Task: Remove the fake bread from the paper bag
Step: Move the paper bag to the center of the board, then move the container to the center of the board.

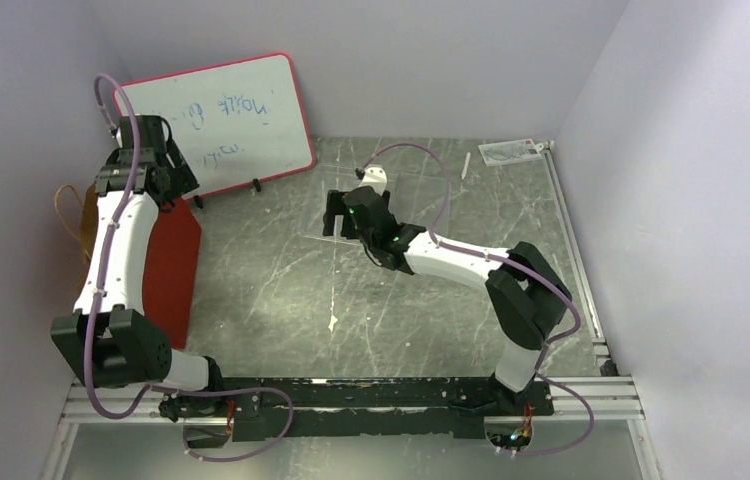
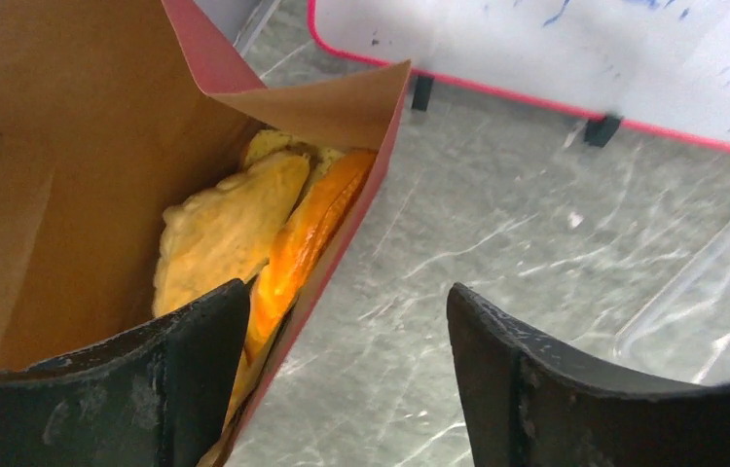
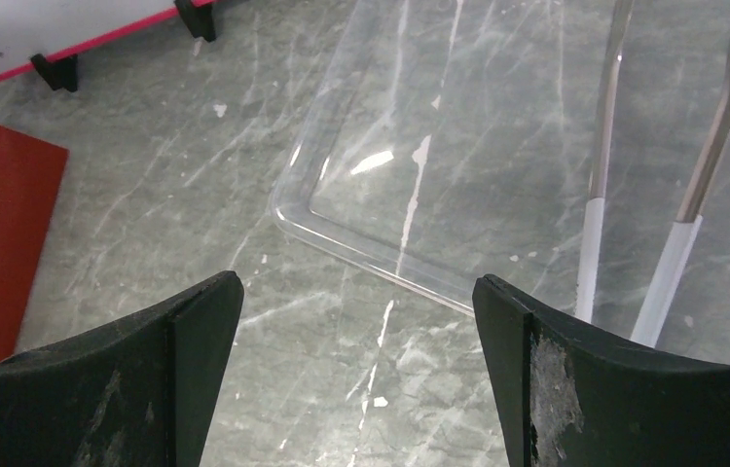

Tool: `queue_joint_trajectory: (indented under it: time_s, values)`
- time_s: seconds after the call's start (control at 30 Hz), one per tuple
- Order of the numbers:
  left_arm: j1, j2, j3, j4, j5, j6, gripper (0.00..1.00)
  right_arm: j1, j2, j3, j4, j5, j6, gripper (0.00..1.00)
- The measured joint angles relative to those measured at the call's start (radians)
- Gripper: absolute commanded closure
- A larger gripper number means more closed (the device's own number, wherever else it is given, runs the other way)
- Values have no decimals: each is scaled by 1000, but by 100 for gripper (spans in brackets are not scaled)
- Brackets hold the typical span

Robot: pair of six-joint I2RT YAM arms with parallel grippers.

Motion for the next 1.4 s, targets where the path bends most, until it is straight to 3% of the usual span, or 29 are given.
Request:
queue_joint_trajectory:
  time_s: [0.07,0.1,0.17,0.53,0.77,1.4]
  values:
    - [1,0,-27,8,0,3,59,0,8,14,-19,11,0,6]
    - [1,0,-40,12,2,6,77,0,11,19,-31,19,0,6]
    - [3,0,-64,18,6,14,93,0,14,25,-54,40,0,5]
    - [-13,-17,-107,52,50,15,93,0,35,63,-203,204,-3,2]
    - [-144,-16,-101,50,63,15,93,-27,66,80,-266,275,-12,1]
    - [-380,46,37,19,90,10,93,-327,106,99,-381,336,84,2]
